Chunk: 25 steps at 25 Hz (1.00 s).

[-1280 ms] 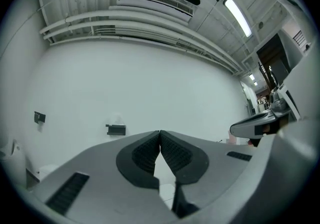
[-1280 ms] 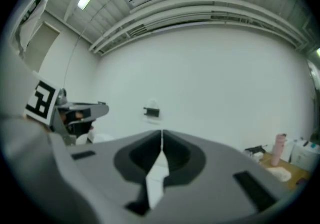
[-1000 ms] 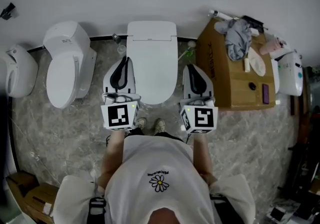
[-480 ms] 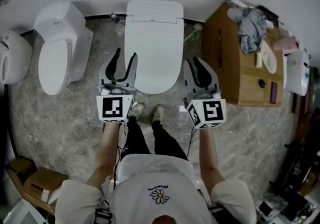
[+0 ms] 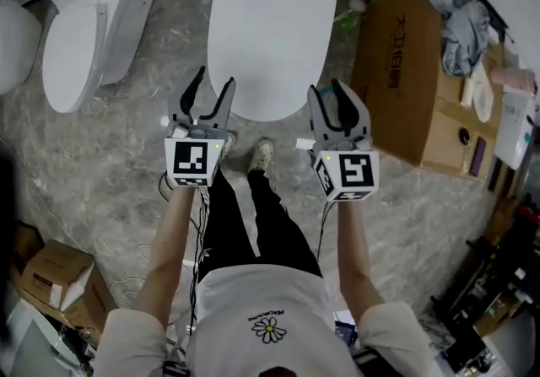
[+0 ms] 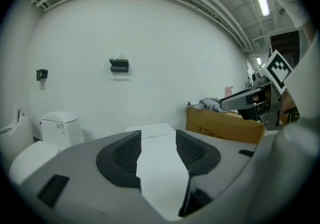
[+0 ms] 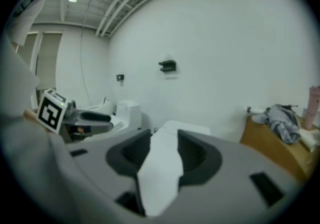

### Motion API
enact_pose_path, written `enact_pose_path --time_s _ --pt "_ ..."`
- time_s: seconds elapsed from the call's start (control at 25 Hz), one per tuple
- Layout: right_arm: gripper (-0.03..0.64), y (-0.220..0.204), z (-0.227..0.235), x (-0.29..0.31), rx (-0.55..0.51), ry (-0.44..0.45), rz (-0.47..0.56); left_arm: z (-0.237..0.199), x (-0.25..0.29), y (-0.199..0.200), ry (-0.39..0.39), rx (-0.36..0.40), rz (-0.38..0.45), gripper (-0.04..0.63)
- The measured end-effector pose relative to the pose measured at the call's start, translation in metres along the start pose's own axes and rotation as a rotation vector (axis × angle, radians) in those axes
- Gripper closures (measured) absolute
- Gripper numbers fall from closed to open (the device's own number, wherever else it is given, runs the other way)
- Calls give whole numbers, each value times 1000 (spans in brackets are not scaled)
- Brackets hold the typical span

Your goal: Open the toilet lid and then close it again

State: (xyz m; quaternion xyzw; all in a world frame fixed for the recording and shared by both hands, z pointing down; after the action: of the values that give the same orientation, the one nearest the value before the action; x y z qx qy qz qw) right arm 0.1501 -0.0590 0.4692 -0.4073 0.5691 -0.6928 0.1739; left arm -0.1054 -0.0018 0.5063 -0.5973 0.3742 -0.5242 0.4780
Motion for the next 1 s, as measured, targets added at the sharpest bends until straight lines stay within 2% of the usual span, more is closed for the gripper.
enact_pose_path --time_s 0.32,0.56,0.76,1.0 --pt "433 -114 -15 25 -20 12 -148 1 -1 -120 -83 7 -113 350" --pt "417 -211 -28 30 -56 29 -286 11 -4 -198 -160 56 -220 336" --pt "405 -263 -39 24 -31 47 -378 20 -5 -240 -218 71 -310 314" --pt "405 -298 -46 30 -27 62 -455 32 0 -275 -242 92 -408 310"
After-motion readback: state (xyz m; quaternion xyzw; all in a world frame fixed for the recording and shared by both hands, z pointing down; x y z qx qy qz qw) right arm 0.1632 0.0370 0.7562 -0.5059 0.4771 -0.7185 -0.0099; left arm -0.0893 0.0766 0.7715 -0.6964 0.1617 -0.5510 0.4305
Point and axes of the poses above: the fingertips, and each gripper's own axes: x forward along the fingers, z to its right, y out of its top, the point moved 10 cm from there along -x, backward along the fingers
